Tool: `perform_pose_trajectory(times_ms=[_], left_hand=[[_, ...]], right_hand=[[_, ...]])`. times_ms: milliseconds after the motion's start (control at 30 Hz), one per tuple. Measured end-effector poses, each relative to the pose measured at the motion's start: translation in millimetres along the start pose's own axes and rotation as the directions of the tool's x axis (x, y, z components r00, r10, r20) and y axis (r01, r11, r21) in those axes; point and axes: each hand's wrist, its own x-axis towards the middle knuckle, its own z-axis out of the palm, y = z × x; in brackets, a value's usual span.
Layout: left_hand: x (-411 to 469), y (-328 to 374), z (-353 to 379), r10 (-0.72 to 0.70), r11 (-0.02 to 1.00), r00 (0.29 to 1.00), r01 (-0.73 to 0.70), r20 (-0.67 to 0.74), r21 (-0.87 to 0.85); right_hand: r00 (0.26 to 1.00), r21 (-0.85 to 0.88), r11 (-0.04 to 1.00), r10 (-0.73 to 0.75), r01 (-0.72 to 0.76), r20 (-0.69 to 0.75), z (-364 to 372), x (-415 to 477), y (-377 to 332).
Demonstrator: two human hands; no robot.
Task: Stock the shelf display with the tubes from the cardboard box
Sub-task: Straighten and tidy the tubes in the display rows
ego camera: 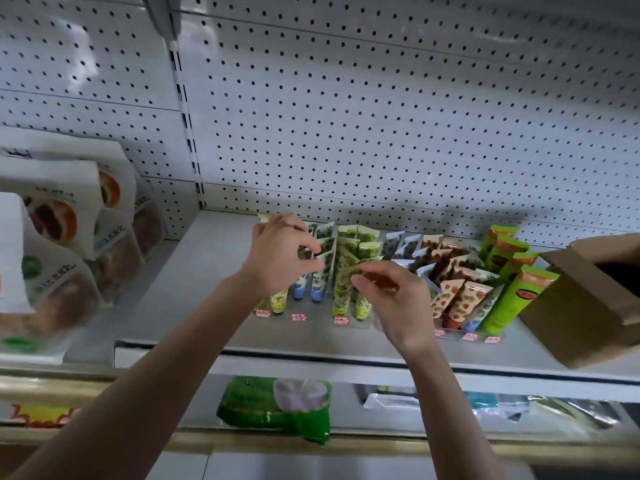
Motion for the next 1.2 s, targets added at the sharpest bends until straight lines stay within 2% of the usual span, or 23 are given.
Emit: perform_pose_trajectory(times_ms=[133, 767, 1200], left_hand=[[6.5, -3.6, 5.3, -0.010, 0.999, 1.000, 0.010, 0.007, 0.051], [15.9, -5.7, 9.1, 0.054, 0.995, 0.996, -0.060, 0.077, 0.075], [15.8, -2.9, 12.2, 0.032, 0.996, 0.999, -0.036, 0.042, 0.083]], right_hand=[[1.000, 0.021, 1.000, 0.021, -0.020, -0.022, 0.5, 1.6, 2.9], [0.999, 0.012, 1.000, 0.018, -0.018, -0.039, -0.2, -0.8, 11.5], [0.996, -0.002, 0.999, 0.052, -0.052, -0.070, -5.5, -6.0, 19.6]])
